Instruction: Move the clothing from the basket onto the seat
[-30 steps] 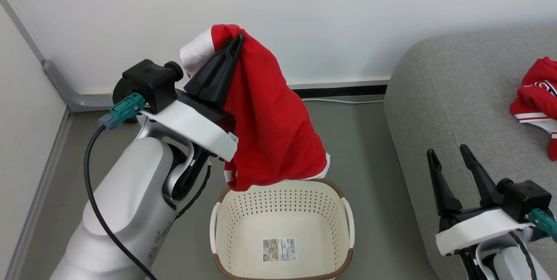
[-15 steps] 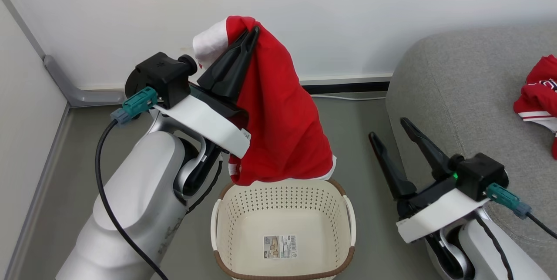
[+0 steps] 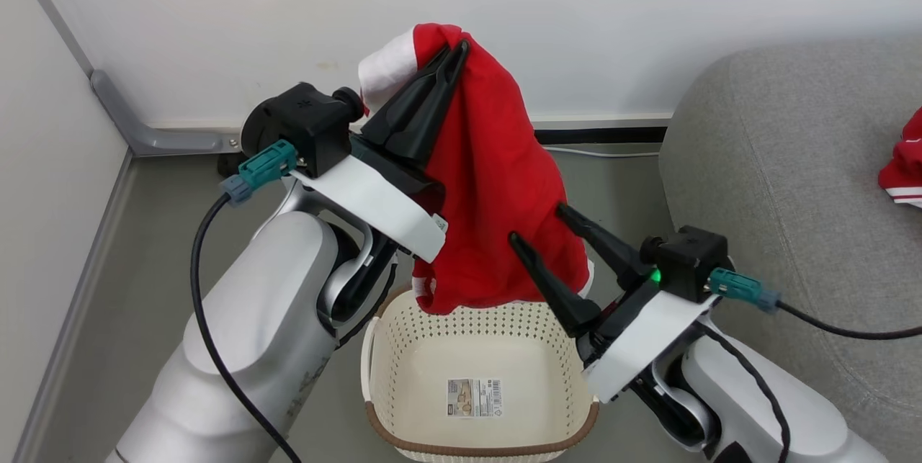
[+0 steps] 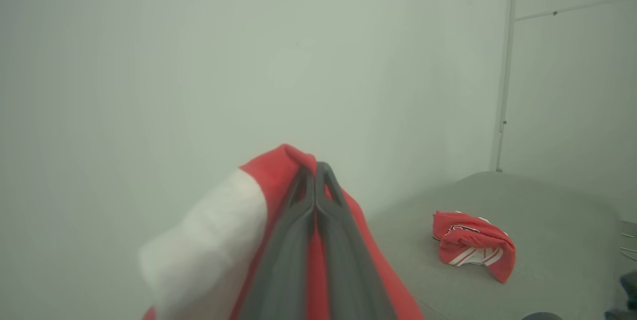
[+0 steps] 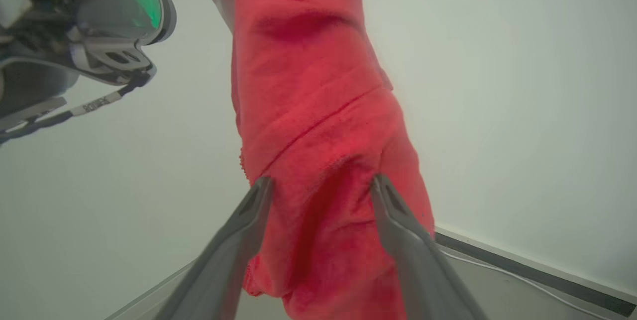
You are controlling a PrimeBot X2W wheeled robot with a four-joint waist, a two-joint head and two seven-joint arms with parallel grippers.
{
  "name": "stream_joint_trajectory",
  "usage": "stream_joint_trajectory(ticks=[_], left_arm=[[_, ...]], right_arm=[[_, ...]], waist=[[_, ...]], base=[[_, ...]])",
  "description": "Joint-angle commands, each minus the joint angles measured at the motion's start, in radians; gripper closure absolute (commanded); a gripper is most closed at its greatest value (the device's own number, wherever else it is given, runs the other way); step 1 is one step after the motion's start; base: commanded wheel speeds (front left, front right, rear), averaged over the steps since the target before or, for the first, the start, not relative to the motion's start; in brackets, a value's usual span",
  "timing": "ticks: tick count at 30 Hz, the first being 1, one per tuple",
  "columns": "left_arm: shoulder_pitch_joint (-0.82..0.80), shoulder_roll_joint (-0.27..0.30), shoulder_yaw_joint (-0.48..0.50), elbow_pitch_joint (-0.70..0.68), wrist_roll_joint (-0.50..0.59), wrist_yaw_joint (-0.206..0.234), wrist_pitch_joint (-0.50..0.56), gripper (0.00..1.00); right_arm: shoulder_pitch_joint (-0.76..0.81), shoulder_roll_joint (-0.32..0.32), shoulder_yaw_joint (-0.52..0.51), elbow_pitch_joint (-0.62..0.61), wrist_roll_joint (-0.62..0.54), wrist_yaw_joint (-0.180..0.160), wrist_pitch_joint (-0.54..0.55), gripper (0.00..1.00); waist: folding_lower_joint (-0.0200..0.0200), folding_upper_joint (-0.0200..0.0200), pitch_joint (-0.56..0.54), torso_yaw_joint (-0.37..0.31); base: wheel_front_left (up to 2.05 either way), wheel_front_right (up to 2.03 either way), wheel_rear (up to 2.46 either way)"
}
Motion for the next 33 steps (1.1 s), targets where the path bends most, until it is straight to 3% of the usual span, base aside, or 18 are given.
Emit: stream_joint_trajectory(ticks=[1,6,11,12,13,14,15,22,24,25,26,33], left_arm=[[-0.064,0.013,0.027,-0.022,0.005,0.001,-0.007,1.0],[-0.076,0.002,0.006,-0.033,0.007,-0.002,-0.003,1.0],[-0.077,-0.007,-0.007,-0.032,0.006,-0.002,-0.007,1.0],[-0.076,-0.008,-0.01,-0.03,0.006,-0.003,-0.009,1.0],[-0.074,-0.01,-0.012,-0.028,0.005,-0.003,-0.01,1.0],[-0.074,-0.01,-0.012,-0.028,0.005,-0.003,-0.01,1.0],[-0.073,-0.011,-0.014,-0.026,0.004,-0.003,-0.012,1.0],[-0.068,-0.016,-0.018,0.0,0.001,-0.001,-0.028,1.0],[-0.066,-0.015,-0.018,0.011,0.001,-0.001,-0.035,0.49],[-0.066,-0.015,-0.016,0.016,0.002,-0.001,-0.039,0.09],[-0.065,-0.015,-0.015,0.022,0.0,0.001,-0.041,0.0],[-0.055,-0.013,-0.018,0.062,0.001,-0.003,-0.061,0.0]], right_arm=[[-0.038,0.019,0.034,-0.005,0.036,0.004,-0.006,0.0],[-0.096,0.046,0.105,0.037,0.093,0.004,-0.006,0.0],[-0.122,0.086,0.097,0.089,0.101,0.004,-0.006,0.0],[-0.125,0.093,0.092,0.098,0.099,0.004,-0.006,0.36],[-0.127,0.101,0.085,0.105,0.096,0.004,-0.006,0.82],[-0.127,0.101,0.085,0.105,0.096,0.004,-0.006,0.82],[-0.128,0.107,0.079,0.11,0.092,0.004,-0.006,1.0],[-0.126,0.118,0.049,0.103,0.067,0.004,-0.006,1.0],[-0.122,0.115,0.044,0.097,0.063,0.004,-0.006,1.0],[-0.12,0.114,0.043,0.094,0.061,0.004,-0.006,1.0],[-0.119,0.111,0.041,0.092,0.058,0.004,-0.006,1.0],[-0.1,0.106,-0.001,0.064,0.041,0.004,-0.006,1.0]], waist=[[0.0,-0.0001,0.004,0.006],[0.0,-0.0001,0.017,0.018],[0.0,-0.0001,0.023,0.025],[0.0,-0.0001,0.023,0.027],[0.0,-0.0001,0.024,0.028],[0.0,-0.0001,0.024,0.028],[0.0,-0.0001,0.025,0.029],[0.0,-0.0001,0.035,0.025],[0.0,-0.0001,0.035,0.02],[0.0,-0.0001,0.035,0.017],[0.0,-0.0001,0.035,0.014],[0.0,-0.0001,0.037,-0.002]], base=[[0.0,0.0,0.0],[0.0,0.0,0.0],[0.0,0.0,0.0],[0.0,0.0,0.0],[0.0,0.0,0.0],[0.0,0.0,0.0],[0.0,0.0,0.0],[0.0,0.0,0.0],[0.0,0.0,0.0],[0.0,0.0,0.0],[0.0,0.0,0.0],[0.0,0.0,0.0]])
